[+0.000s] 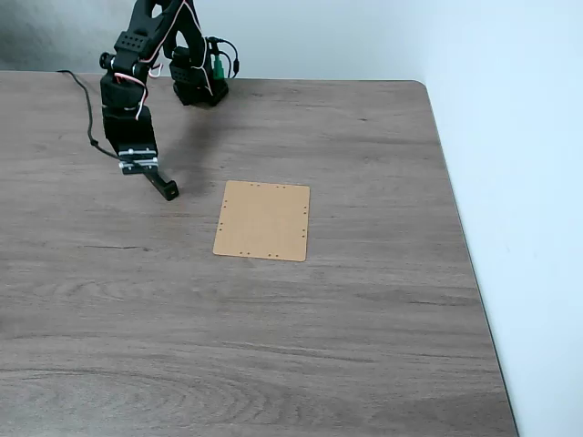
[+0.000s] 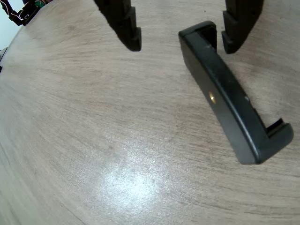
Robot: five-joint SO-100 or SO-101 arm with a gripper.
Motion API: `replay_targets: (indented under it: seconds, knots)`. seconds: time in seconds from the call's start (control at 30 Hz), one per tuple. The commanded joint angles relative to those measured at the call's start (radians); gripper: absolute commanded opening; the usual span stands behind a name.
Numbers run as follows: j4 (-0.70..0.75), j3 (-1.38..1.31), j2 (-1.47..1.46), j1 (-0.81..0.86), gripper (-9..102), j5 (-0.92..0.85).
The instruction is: Grasp a black block and then place it on the board.
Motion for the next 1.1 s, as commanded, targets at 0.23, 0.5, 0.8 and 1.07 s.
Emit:
replay_targets:
  seconds: [0.23,0.5,0.8,1.07]
  knots:
    - [0.032,0.025,0.028,-0.026,24,0.041]
    - [-0.066,0.115,0.021,-0.008,23,0.02]
    - [-0.112,0.152,-0.003,0.012,22,0.009]
    - [-0.127,0.153,-0.037,0.048,12,-0.028]
